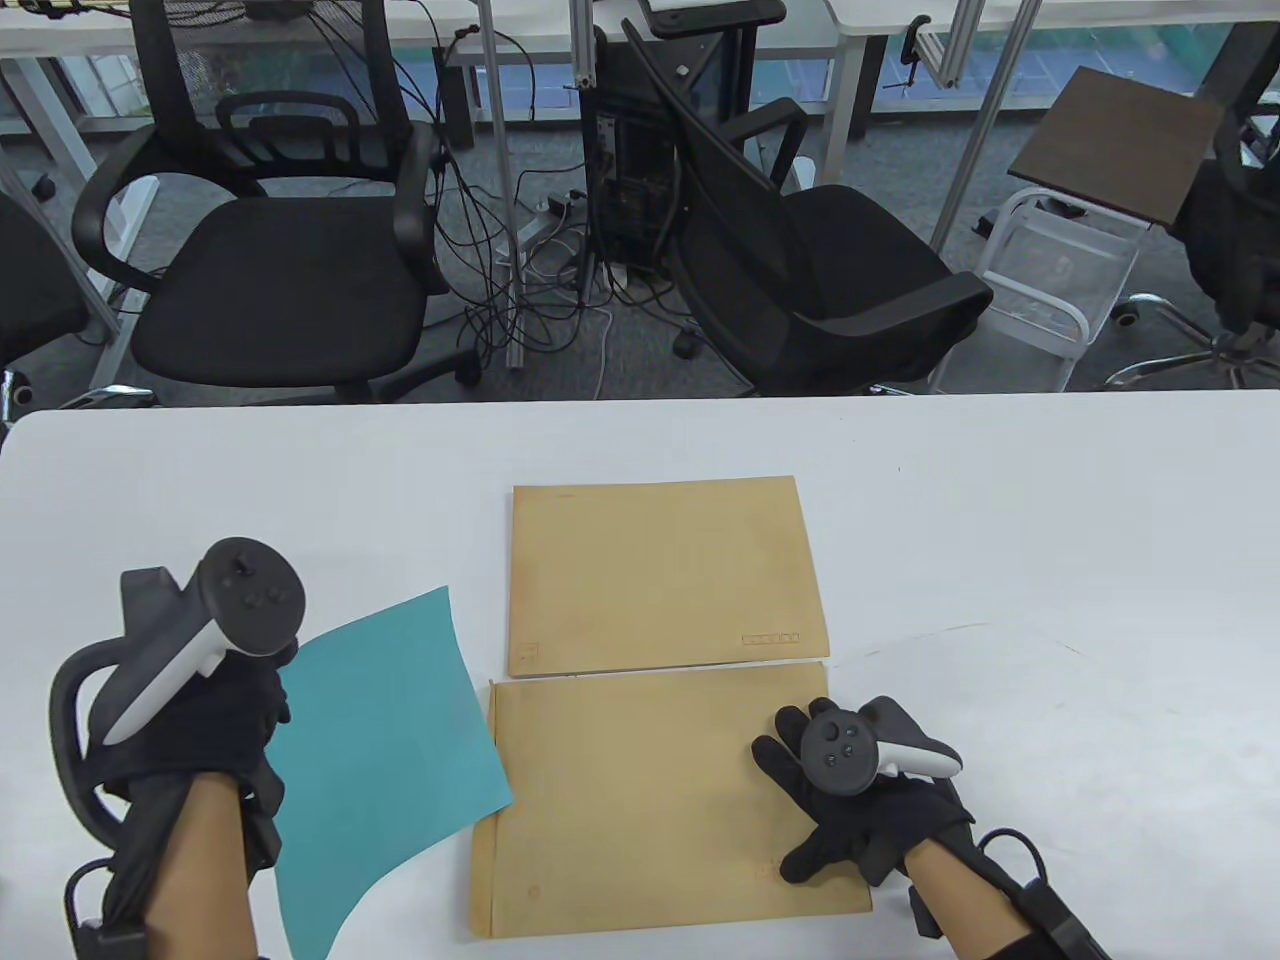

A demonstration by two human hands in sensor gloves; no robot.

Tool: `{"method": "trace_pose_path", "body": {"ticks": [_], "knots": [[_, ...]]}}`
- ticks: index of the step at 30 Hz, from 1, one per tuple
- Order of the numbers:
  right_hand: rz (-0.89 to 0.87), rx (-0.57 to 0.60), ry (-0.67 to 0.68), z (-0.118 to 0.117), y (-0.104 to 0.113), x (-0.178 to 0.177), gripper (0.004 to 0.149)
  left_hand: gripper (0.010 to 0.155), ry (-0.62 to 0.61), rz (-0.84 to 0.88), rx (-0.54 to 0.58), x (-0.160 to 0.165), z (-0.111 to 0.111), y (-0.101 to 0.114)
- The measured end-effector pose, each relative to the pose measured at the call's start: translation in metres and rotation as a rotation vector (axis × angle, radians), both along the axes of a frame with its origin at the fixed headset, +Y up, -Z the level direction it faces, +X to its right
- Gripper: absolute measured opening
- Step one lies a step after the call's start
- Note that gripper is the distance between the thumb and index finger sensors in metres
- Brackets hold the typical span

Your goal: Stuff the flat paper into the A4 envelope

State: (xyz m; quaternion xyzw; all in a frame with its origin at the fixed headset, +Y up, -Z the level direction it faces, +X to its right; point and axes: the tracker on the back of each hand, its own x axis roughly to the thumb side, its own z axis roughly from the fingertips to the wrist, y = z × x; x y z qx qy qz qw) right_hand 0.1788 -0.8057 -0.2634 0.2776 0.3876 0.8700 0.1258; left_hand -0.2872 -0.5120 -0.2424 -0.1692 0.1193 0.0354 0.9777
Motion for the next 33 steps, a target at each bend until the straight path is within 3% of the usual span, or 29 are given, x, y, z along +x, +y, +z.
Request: {"method": "trace_pose_path", "body": {"ticks": [10, 18, 33], "knots": [[0.001, -0.001, -0.001, 0.000, 0.000, 0.000, 0.106, 0.047, 0.011, -0.002, -0.039, -0.007, 0.011, -0.002], [0.002, -0.002, 0.000, 0.000, 0.000, 0.000, 0.106, 0.047, -0.010, 0.098, -0.044, -0.013, 0.018, -0.001], [0.002, 0.000, -0.003, 0.000, 0.000, 0.000, 0.106, 0.047, -0.002, 0.191, 0.029, -0.028, 0.037, 0.010]]}}
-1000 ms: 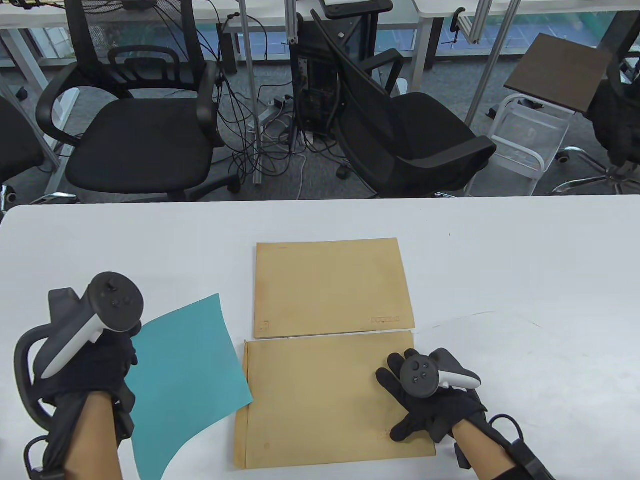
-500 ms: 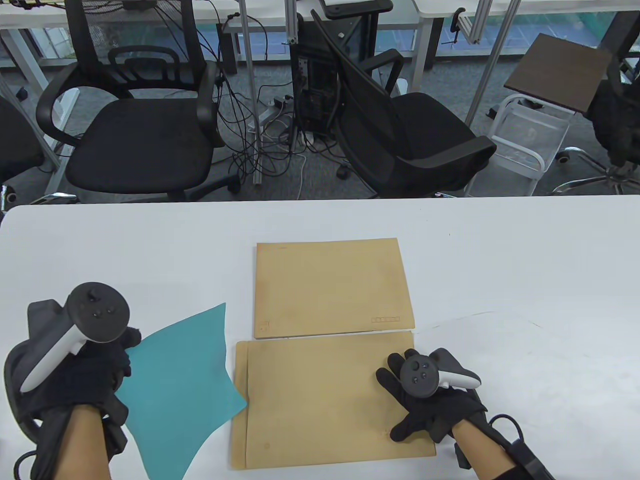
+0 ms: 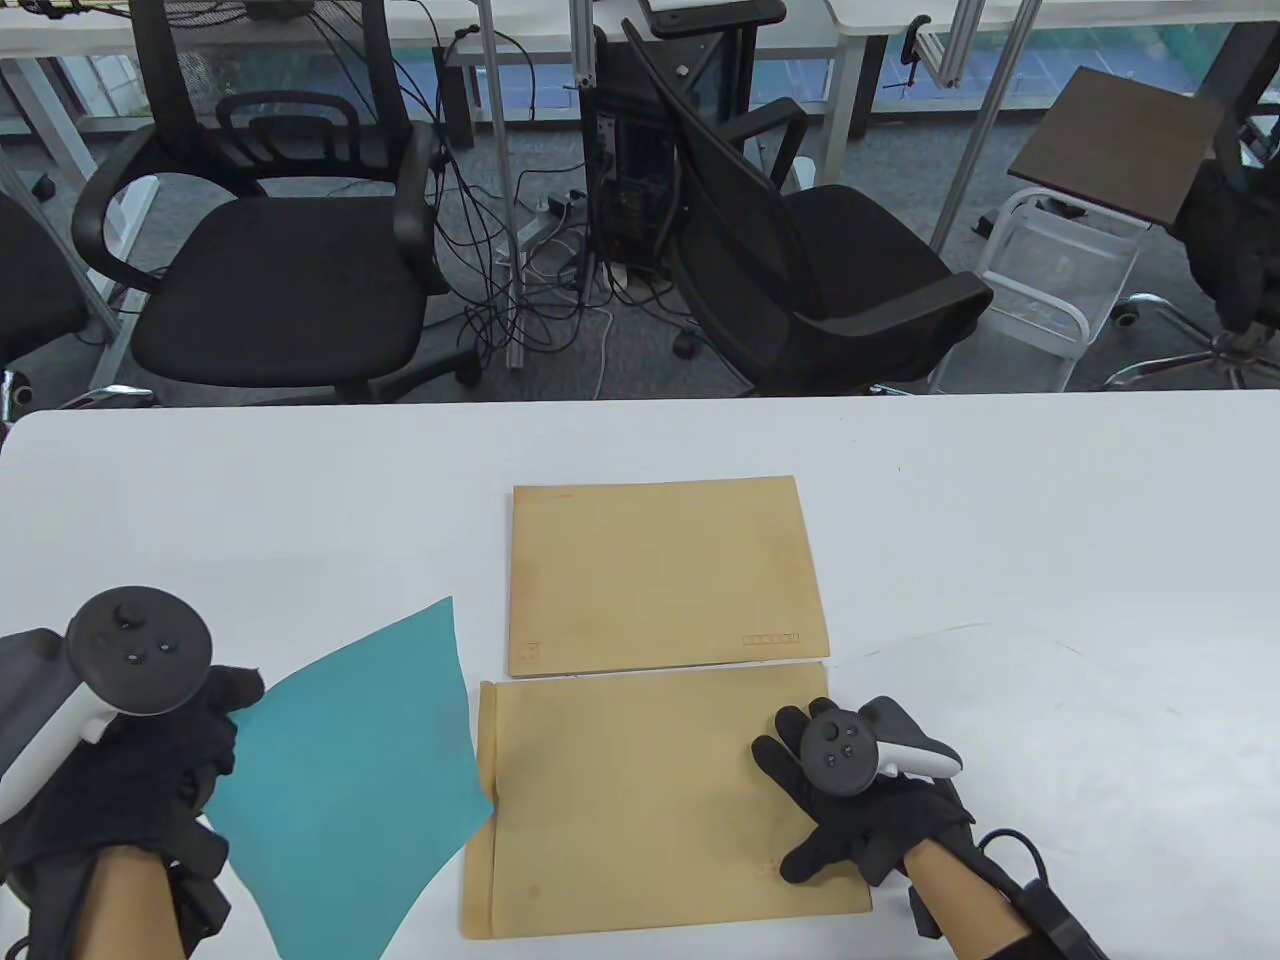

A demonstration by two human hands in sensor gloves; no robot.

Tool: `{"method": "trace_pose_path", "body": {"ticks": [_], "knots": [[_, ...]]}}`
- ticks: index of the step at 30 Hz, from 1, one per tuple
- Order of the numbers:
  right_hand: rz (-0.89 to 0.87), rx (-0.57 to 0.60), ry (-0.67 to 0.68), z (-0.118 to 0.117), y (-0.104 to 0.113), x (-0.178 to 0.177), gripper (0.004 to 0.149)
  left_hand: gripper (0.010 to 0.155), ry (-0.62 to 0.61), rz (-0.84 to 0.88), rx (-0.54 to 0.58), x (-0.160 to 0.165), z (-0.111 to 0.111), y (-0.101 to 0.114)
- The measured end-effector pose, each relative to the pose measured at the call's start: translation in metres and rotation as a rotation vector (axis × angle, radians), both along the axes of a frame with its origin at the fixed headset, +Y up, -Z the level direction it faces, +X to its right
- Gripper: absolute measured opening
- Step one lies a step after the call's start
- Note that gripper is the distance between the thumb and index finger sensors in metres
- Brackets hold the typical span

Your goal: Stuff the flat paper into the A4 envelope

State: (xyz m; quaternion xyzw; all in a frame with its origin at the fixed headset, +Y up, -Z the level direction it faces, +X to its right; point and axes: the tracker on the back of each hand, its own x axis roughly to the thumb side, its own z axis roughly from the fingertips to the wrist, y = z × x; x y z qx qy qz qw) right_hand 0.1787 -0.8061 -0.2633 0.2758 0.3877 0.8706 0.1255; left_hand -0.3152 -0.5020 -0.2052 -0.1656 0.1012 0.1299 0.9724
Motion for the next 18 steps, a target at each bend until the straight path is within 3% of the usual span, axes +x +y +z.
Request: {"method": "trace_pose_path", "body": {"ticks": [18], "knots": [[0.001, 0.000, -0.001, 0.000, 0.000, 0.000, 0.106, 0.047, -0.063, -0.069, -0.074, 0.021, -0.015, -0.014]]}}
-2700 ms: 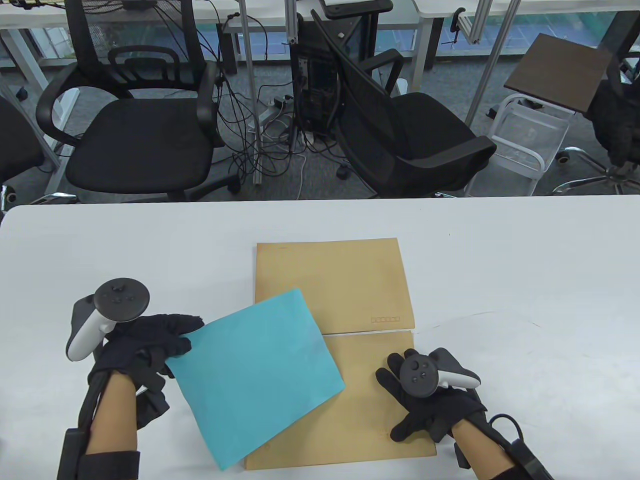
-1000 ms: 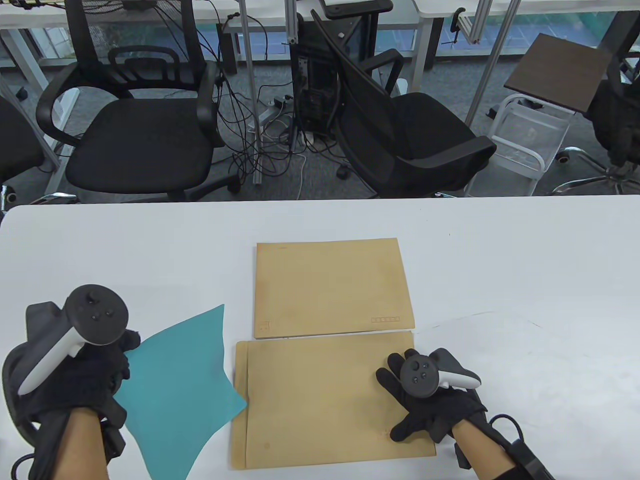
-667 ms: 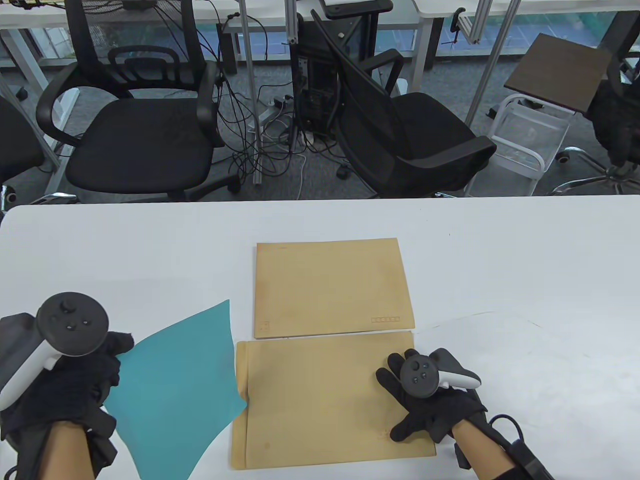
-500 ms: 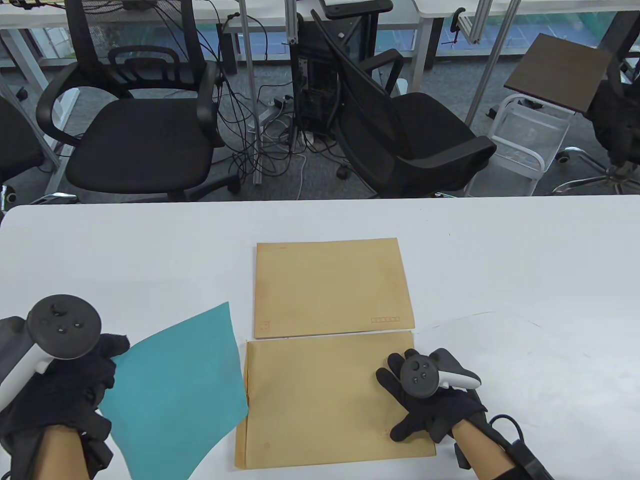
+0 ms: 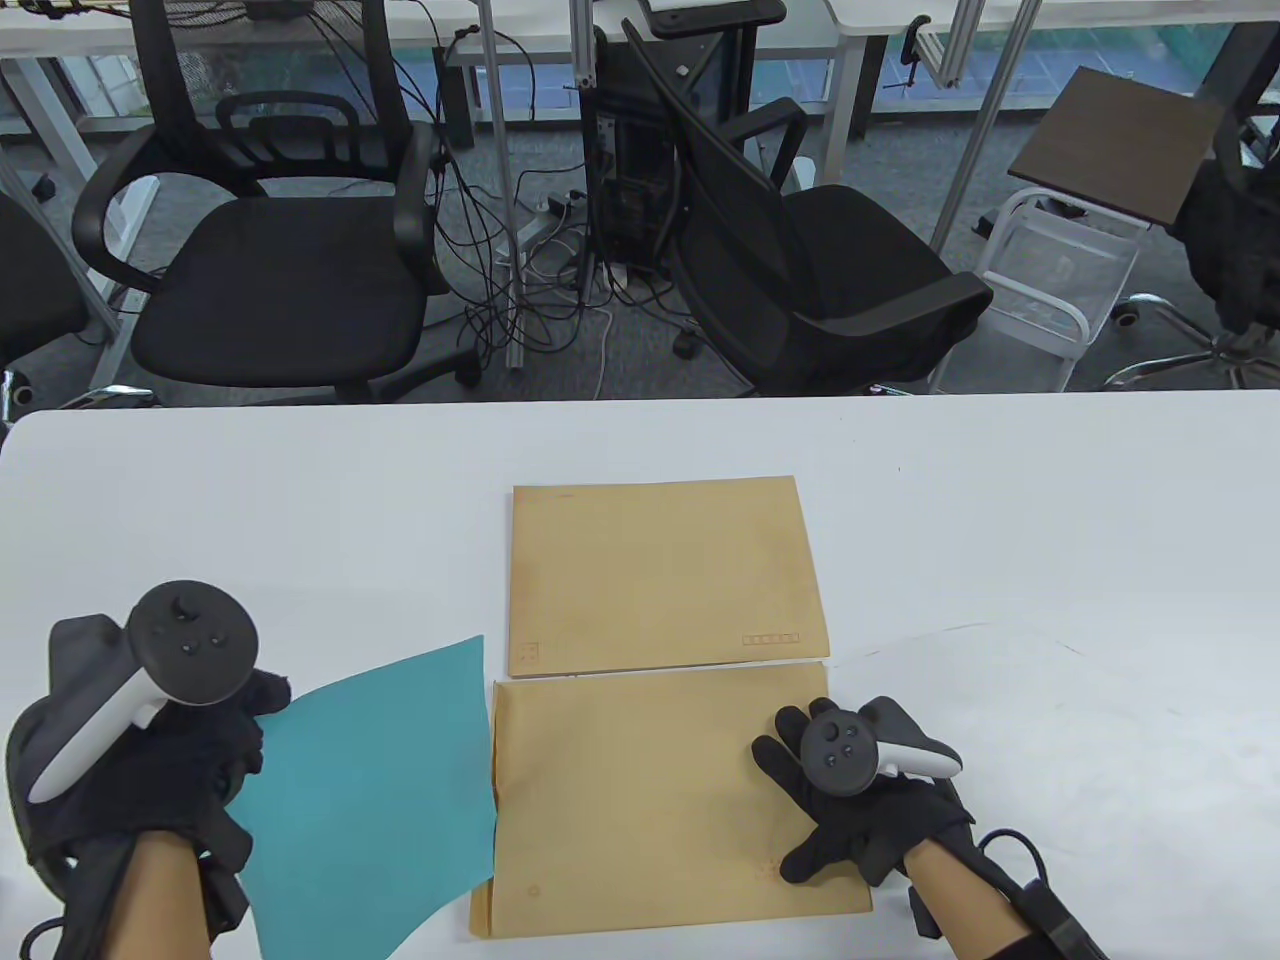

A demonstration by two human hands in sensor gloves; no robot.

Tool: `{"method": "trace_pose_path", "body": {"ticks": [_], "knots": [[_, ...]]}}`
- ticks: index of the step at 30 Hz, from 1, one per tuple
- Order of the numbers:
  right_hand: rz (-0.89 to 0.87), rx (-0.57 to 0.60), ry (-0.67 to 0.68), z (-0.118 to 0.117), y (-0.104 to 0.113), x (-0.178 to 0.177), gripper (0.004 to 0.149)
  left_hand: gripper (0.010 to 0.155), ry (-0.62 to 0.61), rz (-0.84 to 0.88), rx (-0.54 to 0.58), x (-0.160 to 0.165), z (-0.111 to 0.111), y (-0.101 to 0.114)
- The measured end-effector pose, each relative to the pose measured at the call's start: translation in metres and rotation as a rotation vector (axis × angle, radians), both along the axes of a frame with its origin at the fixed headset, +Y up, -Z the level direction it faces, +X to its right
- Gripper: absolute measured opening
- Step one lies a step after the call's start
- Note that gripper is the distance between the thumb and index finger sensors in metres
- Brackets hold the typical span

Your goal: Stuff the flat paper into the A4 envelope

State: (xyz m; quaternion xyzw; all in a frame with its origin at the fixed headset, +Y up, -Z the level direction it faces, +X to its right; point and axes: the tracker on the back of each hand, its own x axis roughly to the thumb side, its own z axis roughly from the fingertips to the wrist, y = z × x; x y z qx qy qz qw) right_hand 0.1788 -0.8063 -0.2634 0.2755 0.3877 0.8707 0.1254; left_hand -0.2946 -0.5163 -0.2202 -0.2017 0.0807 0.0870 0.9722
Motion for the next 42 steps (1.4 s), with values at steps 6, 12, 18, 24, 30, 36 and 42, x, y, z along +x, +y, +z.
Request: {"method": "trace_pose_path", "body": {"ticks": [6, 12, 18, 24, 30, 36, 42], "knots": [[0.000, 0.000, 0.000, 0.000, 0.000, 0.000, 0.106, 0.047, -0.007, -0.071, -0.074, 0.010, -0.011, -0.018], [-0.002, -0.002, 0.001, 0.000, 0.000, 0.000, 0.106, 0.047, -0.034, -0.106, -0.118, 0.017, -0.024, -0.033], [-0.002, -0.002, 0.001, 0.000, 0.000, 0.000, 0.106, 0.047, -0.051, -0.103, -0.134, 0.021, -0.032, -0.039], [-0.004, -0.005, 0.001, 0.000, 0.000, 0.000, 0.106, 0.047, -0.050, -0.164, -0.186, 0.024, -0.046, -0.056], [-0.004, -0.007, 0.000, 0.000, -0.001, 0.000, 0.106, 0.047, -0.050, -0.271, -0.204, 0.028, -0.061, -0.072], [-0.009, -0.011, 0.002, 0.000, -0.001, 0.000, 0.106, 0.047, 0.045, -0.354, -0.252, 0.023, -0.069, -0.080], [-0.014, -0.014, 0.000, 0.000, -0.002, 0.000, 0.106, 0.047, 0.058, -0.305, -0.310, 0.022, -0.078, -0.094]]}}
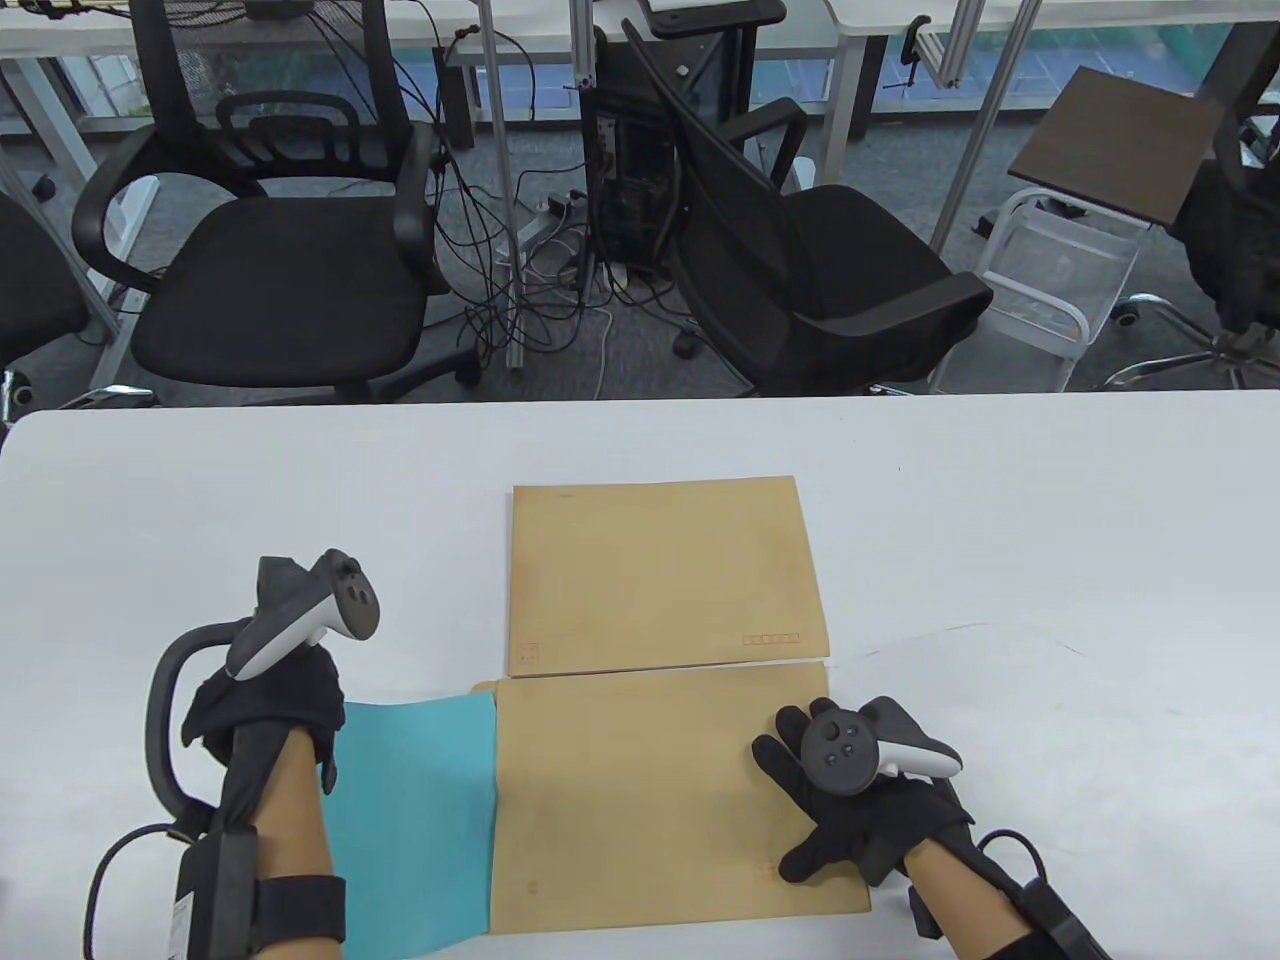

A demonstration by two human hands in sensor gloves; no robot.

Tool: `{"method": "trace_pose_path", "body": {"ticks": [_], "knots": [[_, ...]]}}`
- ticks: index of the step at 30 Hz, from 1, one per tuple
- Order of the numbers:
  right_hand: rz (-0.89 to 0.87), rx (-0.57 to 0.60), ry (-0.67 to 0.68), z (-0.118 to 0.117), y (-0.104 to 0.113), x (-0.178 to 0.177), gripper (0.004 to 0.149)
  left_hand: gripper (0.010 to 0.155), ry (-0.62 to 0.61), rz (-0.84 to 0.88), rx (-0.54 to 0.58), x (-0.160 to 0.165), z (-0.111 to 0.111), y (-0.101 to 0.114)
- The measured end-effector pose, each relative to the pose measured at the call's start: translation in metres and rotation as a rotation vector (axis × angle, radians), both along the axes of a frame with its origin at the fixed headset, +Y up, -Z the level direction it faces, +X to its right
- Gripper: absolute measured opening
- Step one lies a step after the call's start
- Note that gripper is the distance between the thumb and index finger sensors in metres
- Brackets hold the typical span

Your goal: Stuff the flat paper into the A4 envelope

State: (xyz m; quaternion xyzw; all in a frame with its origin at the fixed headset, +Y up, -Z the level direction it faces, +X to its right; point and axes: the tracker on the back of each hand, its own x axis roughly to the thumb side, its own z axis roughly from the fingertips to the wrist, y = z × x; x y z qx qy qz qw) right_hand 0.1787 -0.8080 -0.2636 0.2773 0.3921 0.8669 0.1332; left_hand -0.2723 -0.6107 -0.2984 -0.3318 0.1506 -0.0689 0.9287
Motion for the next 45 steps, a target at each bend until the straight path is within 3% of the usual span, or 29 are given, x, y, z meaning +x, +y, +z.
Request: {"method": "trace_pose_path", "body": {"ticks": [4, 6, 12, 17, 24, 32, 39, 45], "knots": [[0.000, 0.000, 0.000, 0.000, 0.000, 0.000, 0.106, 0.046, 0.000, 0.096, 0.073, 0.002, -0.006, -0.002], [0.001, -0.002, 0.001, 0.000, 0.000, 0.000, 0.106, 0.046, 0.002, 0.126, 0.056, 0.003, -0.008, -0.003], [-0.003, -0.006, 0.002, 0.000, 0.000, 0.000, 0.106, 0.044, -0.057, 0.061, 0.087, 0.007, -0.014, -0.012], [-0.005, -0.007, 0.001, 0.000, -0.001, 0.000, 0.106, 0.045, 0.002, 0.062, 0.081, 0.001, -0.018, -0.019], [-0.006, -0.008, 0.002, 0.000, -0.001, 0.000, 0.107, 0.044, 0.075, 0.318, 0.083, -0.019, -0.022, -0.027], [-0.001, -0.009, -0.001, -0.001, -0.001, 0.000, 0.107, 0.042, 0.037, 0.293, 0.024, -0.019, -0.030, -0.042], [-0.002, -0.011, -0.001, -0.001, -0.001, 0.000, 0.107, 0.043, 0.013, 0.270, 0.063, -0.015, -0.037, -0.051], [-0.009, -0.013, 0.000, -0.001, -0.001, 0.000, 0.107, 0.044, 0.003, 0.276, 0.029, -0.012, -0.039, -0.060]]}}
